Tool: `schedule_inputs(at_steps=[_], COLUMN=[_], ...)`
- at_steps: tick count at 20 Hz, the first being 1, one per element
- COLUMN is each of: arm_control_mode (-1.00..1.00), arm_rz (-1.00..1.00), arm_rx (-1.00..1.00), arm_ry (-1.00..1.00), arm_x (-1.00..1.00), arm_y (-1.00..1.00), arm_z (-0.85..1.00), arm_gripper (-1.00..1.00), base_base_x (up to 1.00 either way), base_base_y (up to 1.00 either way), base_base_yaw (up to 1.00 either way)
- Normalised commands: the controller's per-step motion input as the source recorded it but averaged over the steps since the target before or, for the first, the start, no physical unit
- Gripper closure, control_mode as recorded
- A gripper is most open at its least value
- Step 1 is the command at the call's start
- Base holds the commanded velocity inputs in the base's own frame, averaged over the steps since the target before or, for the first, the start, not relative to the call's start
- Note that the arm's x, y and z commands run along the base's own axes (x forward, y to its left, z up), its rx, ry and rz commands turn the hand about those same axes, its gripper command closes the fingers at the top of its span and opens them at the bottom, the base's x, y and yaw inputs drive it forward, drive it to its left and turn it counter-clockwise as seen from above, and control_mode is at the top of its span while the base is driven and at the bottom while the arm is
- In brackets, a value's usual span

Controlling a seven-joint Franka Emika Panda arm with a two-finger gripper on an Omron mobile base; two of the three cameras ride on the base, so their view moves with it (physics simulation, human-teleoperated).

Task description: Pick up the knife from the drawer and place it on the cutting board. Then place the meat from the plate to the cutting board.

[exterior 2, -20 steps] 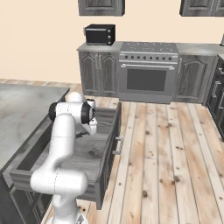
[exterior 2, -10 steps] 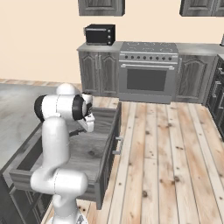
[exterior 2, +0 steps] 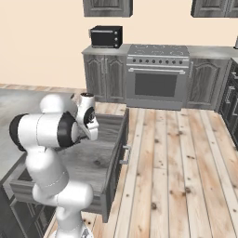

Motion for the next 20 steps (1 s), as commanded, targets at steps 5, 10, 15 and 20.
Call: schedule_inputs(at_steps=[5, 10, 15, 20], arm_control_mode=[-1.0, -1.0, -1.0, -1.0], arm_rz=[0.0, -0.06, -0.12, -0.22], arm_rx=[0.0, 0.02, 0.08, 0.1], arm_ry=[-0.03, 0.01, 0.05, 0.05], arm_x=[-0.46, -0.67, -0.68, -0.61], arm_y=[-0.29, -0.29, -0.11, 0.0], arm_z=[0.7, 0.78, 0.59, 0.23], arm_gripper=[1.0, 1.0, 1.0, 1.0], base_base_x=[0.0, 0.0, 0.0, 0.0], base_base_y=[0.0, 0.0, 0.0, 0.0], base_base_yaw=[0.0, 0.0, 0.0, 0.0])
